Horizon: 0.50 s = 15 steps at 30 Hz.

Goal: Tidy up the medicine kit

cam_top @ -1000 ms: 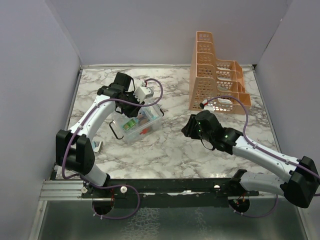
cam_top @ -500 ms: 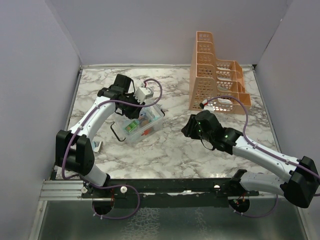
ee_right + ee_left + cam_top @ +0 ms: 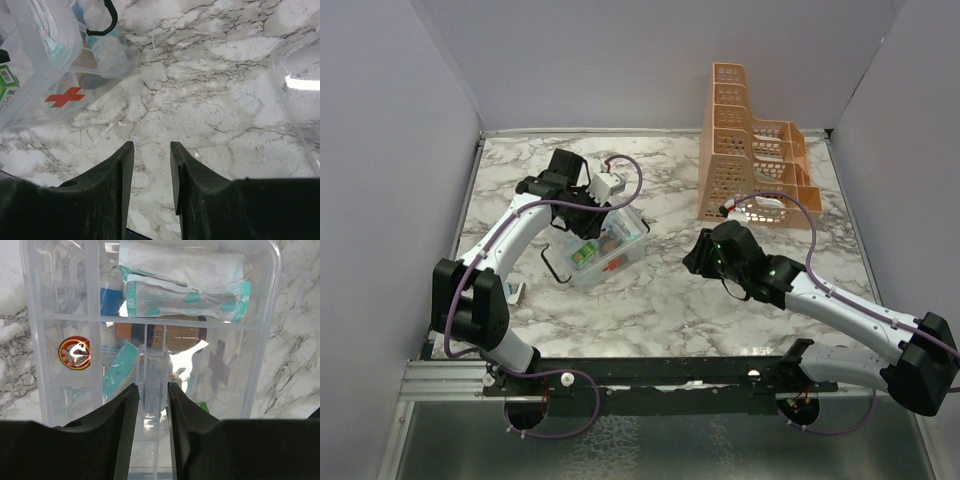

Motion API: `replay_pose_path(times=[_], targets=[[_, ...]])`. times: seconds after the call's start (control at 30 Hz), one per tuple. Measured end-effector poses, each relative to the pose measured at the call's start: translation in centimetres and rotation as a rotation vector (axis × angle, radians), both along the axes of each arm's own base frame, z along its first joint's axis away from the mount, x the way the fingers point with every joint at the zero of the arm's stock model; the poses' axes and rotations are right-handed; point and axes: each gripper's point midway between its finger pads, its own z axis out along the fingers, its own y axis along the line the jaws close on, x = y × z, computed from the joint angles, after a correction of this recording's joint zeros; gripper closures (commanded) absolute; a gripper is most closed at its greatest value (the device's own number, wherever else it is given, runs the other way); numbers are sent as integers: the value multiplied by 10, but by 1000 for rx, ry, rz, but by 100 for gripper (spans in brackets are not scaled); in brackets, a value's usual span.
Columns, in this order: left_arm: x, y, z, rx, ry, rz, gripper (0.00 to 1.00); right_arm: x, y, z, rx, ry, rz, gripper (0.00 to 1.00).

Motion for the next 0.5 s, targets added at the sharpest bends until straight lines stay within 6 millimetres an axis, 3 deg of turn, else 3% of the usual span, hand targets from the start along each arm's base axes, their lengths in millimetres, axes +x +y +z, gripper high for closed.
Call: replay_pose_path(times=[0.07, 0.23, 0.5], targets=[[1, -1, 0, -3, 7, 17, 53, 0, 0, 0, 0, 0, 0, 65], [5, -1, 5, -3, 18, 47, 44, 0, 0, 0, 0, 0, 0, 64], [15, -4, 37, -35, -49, 67, 33, 0, 0, 0, -1, 0, 0, 64]])
